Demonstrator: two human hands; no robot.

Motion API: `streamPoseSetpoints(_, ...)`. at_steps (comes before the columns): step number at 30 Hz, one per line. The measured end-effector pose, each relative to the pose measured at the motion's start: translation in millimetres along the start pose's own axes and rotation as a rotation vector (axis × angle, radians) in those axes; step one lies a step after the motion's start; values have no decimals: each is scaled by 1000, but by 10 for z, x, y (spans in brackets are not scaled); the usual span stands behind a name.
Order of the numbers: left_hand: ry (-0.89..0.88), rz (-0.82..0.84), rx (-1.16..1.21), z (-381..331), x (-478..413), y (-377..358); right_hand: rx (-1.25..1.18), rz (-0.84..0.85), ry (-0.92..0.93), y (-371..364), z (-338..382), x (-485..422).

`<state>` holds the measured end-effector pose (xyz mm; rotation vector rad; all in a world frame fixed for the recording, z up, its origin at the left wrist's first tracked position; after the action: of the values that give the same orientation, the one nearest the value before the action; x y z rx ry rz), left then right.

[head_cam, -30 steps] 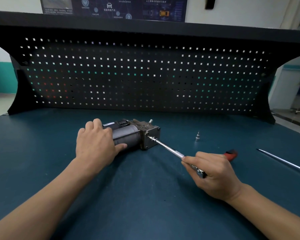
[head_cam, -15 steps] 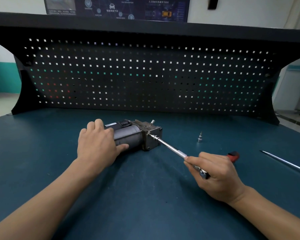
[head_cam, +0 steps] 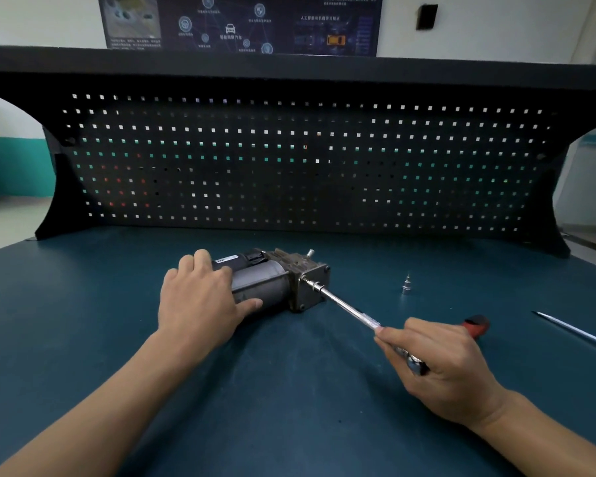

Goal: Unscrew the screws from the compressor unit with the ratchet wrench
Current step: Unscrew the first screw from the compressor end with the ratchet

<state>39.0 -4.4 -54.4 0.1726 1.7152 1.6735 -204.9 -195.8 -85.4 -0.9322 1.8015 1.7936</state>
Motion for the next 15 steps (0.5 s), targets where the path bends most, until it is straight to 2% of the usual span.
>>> streamPoseSetpoints(15,-10,-13,19,-12,-2,-13,4,13,-16,25,0,10)
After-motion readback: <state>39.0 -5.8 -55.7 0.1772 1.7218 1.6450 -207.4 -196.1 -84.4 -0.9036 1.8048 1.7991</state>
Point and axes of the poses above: each hand's wrist, its own x-axis away from the middle knuckle, its own y-axis out of the back of the hand, z = x × y, the point moved 2 cm from there along -x, towards the middle knuckle, and after that the axes turned 11 degrees about z, right-handed, at the moved point
